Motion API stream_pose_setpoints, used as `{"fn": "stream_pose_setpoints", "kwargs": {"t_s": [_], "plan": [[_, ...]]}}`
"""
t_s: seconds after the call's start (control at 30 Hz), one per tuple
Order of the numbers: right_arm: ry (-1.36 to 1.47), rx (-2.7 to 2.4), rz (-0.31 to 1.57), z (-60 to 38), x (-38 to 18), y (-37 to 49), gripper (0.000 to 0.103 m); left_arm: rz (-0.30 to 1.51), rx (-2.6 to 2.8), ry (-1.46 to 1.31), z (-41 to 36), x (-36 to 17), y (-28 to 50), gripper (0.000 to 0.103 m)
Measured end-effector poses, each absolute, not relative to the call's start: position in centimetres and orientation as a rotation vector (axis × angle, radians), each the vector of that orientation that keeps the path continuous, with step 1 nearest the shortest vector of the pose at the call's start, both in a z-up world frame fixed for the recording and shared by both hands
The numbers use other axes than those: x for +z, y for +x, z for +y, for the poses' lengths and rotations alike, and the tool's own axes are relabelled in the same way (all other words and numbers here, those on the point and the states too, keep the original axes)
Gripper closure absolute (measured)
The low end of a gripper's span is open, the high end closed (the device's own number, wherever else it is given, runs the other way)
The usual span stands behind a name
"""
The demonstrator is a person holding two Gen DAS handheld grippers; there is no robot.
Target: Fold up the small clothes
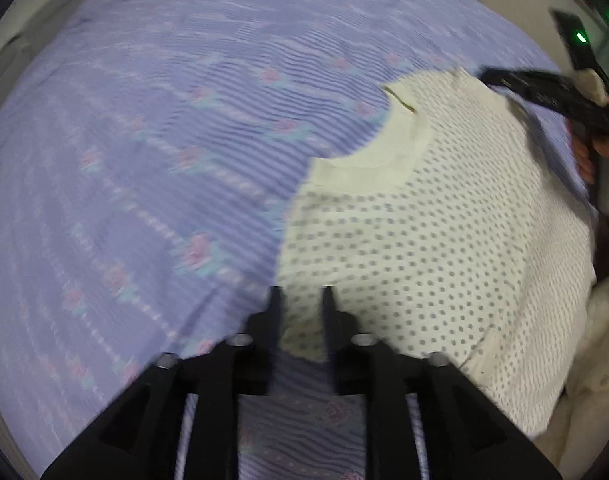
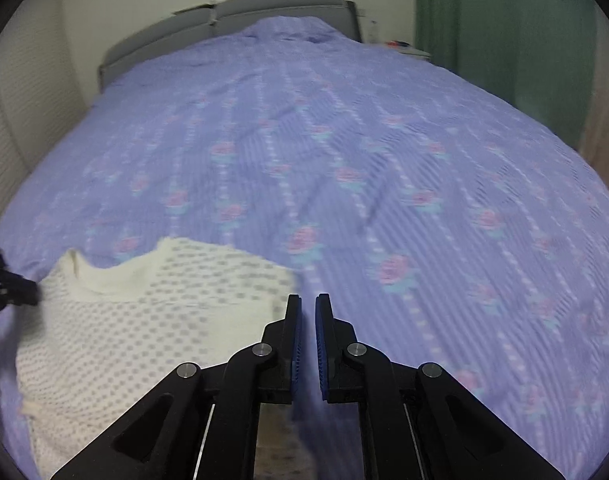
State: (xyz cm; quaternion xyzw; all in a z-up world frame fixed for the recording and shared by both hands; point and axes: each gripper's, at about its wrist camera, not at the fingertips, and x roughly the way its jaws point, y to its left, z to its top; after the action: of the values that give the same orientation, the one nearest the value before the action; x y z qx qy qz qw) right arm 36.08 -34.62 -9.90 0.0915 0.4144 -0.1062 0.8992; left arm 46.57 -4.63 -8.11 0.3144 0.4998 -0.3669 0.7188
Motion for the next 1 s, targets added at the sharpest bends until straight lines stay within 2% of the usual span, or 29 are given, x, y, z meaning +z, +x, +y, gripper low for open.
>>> {"fn": "stream_pose_setpoints", "kwargs": {"t_s": [0.07, 0.1, 0.13, 0.17, 0.2, 0.27, 0.33, 0.5, 0.67, 0.83, 1.0], "plan": [[0.199, -0.240, 0.860, -35.0, -9.2, 35.5, 0.084, 1.056, -0.706, 0.669, -3.9, -7.3, 45.4, 0.068], [0.187, -0.238, 0.844, -34.8, -8.7, 34.9, 0.077, 1.028, -0.679, 0.644, -3.5, -6.7, 44.4, 0.065], [0.151, -0.242, 0.822, -34.3, -7.8, 34.0, 0.068, 1.004, -0.652, 0.615, -3.0, -6.1, 43.4, 0.057], [0.128, -0.248, 0.807, -34.0, -7.2, 33.4, 0.064, 0.987, -0.616, 0.589, -2.5, -5.5, 42.3, 0.054], [0.110, -0.250, 0.791, -33.7, -6.6, 32.7, 0.057, 0.969, -0.600, 0.556, -2.0, -5.0, 41.0, 0.054], [0.090, -0.248, 0.748, -33.4, -5.0, 30.8, 0.053, 0.941, -0.560, 0.510, -1.1, -4.0, 37.9, 0.053], [0.112, -0.235, 0.726, -33.6, -3.7, 28.7, 0.044, 0.902, -0.537, 0.460, -0.3, -3.3, 35.1, 0.053], [0.152, -0.221, 0.708, -34.1, -2.2, 24.3, 0.043, 0.888, -0.480, 0.356, 0.1, -3.9, 29.5, 0.052], [0.160, -0.215, 0.744, -34.1, -3.4, 20.3, 0.043, 0.867, -0.470, 0.405, -0.5, -6.8, 27.0, 0.053], [0.175, -0.209, 0.824, -33.7, -6.7, 18.3, 0.043, 0.888, -0.465, 0.317, -0.6, -9.5, 28.8, 0.070], [0.206, -0.192, 0.860, -32.9, -8.4, 17.4, 0.043, 0.914, -0.462, 0.280, -1.2, -11.5, 31.1, 0.072]]}}
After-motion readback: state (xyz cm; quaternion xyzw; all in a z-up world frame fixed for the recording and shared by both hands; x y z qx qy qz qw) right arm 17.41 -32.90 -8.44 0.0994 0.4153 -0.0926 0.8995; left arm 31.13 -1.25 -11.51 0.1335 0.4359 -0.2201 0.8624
